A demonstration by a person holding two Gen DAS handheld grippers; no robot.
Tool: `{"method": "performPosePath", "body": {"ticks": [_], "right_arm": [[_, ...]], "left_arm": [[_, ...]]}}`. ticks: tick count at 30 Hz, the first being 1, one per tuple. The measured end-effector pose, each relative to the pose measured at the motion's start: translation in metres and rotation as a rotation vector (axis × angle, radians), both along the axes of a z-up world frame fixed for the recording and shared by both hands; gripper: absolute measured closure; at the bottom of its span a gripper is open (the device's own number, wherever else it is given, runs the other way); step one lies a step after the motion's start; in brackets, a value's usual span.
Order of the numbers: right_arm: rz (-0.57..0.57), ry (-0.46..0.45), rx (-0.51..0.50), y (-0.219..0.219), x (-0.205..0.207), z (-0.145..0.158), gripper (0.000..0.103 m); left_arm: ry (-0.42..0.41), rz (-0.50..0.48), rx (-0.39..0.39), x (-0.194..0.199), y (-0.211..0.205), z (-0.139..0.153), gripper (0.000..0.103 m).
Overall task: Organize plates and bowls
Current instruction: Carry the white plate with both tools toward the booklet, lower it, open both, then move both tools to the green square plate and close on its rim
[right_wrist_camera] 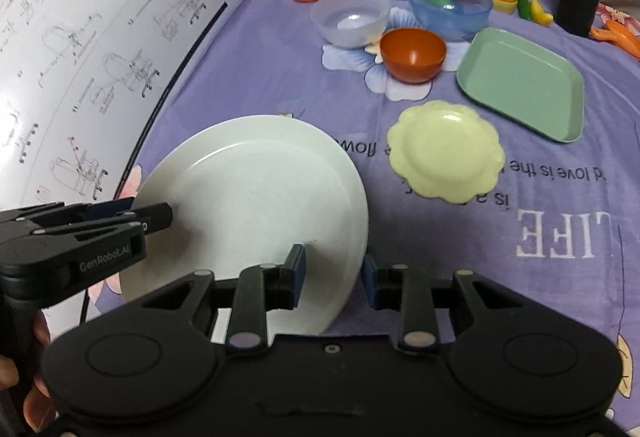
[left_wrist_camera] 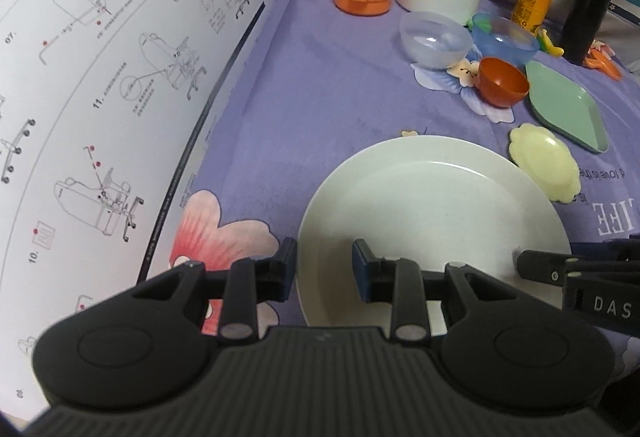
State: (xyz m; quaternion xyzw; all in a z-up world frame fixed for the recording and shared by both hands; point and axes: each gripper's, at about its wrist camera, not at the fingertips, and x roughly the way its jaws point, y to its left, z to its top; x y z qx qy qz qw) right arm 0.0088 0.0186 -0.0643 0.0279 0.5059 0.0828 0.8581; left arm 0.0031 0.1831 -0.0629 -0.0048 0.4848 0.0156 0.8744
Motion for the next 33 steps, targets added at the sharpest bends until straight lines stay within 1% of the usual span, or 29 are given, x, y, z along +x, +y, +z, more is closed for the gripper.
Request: {"method": "performPosePath", "body": {"ticks": [5, 6, 7, 8, 9, 10, 11, 12, 13, 15, 17, 23, 26, 30, 33], "right_arm": [[0.000, 0.024, -0.011, 0.000, 0.000, -0.008, 0.071], [0.004, 0.030, -0.013, 0.000, 0.003, -0.012, 0.070], [0.009, 0.036, -0.013, 0.000, 0.005, -0.015, 0.067], [0.017, 0.044, -0.008, 0.001, 0.005, -0.017, 0.066], [0.024, 0.052, 0.002, 0.000, 0.006, -0.019, 0.053], [0.030, 0.054, 0.011, 0.000, 0.005, -0.020, 0.034], [0.036, 0.048, 0.009, 0.000, 0.006, -0.020, 0.025], [0.043, 0.035, 0.006, -0.001, 0.005, -0.019, 0.013], [0.051, 0.021, 0.004, -0.002, 0.003, -0.016, 0.007], [0.055, 0.003, 0.000, -0.007, 0.001, -0.011, 0.001], [0.044, -0.002, 0.008, -0.014, 0.001, -0.007, 0.000], [0.009, 0.004, 0.040, -0.040, -0.001, 0.000, 0.000], [-0.020, -0.005, 0.048, -0.054, -0.002, 0.003, 0.000], [-0.058, -0.018, 0.062, -0.072, -0.003, 0.005, 0.000], [-0.099, -0.021, 0.068, -0.086, -0.002, 0.006, 0.000]], "left_arm": [[0.015, -0.008, 0.000, 0.005, 0.002, -0.011, 0.074], [0.021, -0.008, -0.006, 0.006, 0.003, -0.013, 0.072], [0.028, -0.005, -0.014, 0.007, 0.004, -0.016, 0.070], [0.032, -0.002, -0.025, 0.008, 0.005, -0.017, 0.059], [0.034, 0.003, -0.031, 0.008, 0.005, -0.019, 0.041], [0.026, 0.009, -0.030, 0.007, 0.005, -0.019, 0.033], [0.014, 0.015, -0.023, 0.007, 0.005, -0.019, 0.018], [0.000, 0.020, -0.015, 0.006, 0.004, -0.018, 0.009], [-0.011, 0.022, -0.014, 0.006, 0.003, -0.016, 0.007], [-0.020, 0.023, -0.023, 0.006, 0.002, -0.014, 0.002], [-0.032, 0.027, -0.038, 0.007, 0.001, -0.010, 0.000], [-0.066, 0.026, -0.054, 0.011, -0.009, 0.004, 0.000], [-0.088, 0.017, -0.053, 0.012, -0.019, 0.011, 0.000], [-0.107, 0.005, -0.070, 0.017, -0.033, 0.019, 0.000], [-0.113, -0.020, -0.072, 0.022, -0.049, 0.022, 0.000]]}}
